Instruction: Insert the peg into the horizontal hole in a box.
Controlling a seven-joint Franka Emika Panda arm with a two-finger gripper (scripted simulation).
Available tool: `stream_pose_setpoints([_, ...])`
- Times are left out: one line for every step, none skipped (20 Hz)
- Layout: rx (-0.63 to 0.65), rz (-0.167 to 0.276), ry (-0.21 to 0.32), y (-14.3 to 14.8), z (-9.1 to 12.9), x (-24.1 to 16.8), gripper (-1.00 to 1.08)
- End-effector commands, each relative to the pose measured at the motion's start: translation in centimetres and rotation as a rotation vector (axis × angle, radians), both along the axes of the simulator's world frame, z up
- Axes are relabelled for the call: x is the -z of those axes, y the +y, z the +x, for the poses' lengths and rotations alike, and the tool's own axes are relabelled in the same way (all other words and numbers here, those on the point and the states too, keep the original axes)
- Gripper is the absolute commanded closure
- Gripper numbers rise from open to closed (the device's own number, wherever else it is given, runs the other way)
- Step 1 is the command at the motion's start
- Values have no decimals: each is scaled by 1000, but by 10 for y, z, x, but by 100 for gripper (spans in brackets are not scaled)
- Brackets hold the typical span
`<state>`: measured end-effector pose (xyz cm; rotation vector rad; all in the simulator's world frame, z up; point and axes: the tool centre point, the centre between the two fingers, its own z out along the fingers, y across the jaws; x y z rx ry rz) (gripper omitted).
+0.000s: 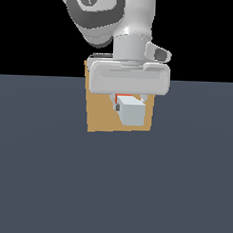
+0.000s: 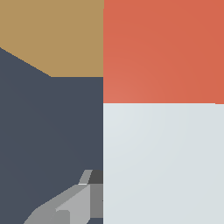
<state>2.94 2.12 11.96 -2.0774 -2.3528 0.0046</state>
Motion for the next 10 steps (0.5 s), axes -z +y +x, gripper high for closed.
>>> stream_pose_setpoints([0,0,-7,22,-1,-4,108])
stream_pose_setpoints([0,0,-8,29,-2,-4,108])
stream_pose_setpoints([0,0,-8,35,-2,-4,108])
stream_pose_setpoints([0,0,-8,40,-3,-4,108])
stream_pose_setpoints([0,0,-8,45,-3,-4,108])
stream_pose_setpoints([0,0,-8,49,-4,-4,108])
stream_pose_setpoints([0,0,-8,51,-4,-4,108])
stream_pose_setpoints([0,0,-8,54,-4,-4,108])
stream_pose_setpoints([0,0,-8,55,-4,-4,108])
stream_pose_setpoints([0,0,-8,55,-4,-4,108])
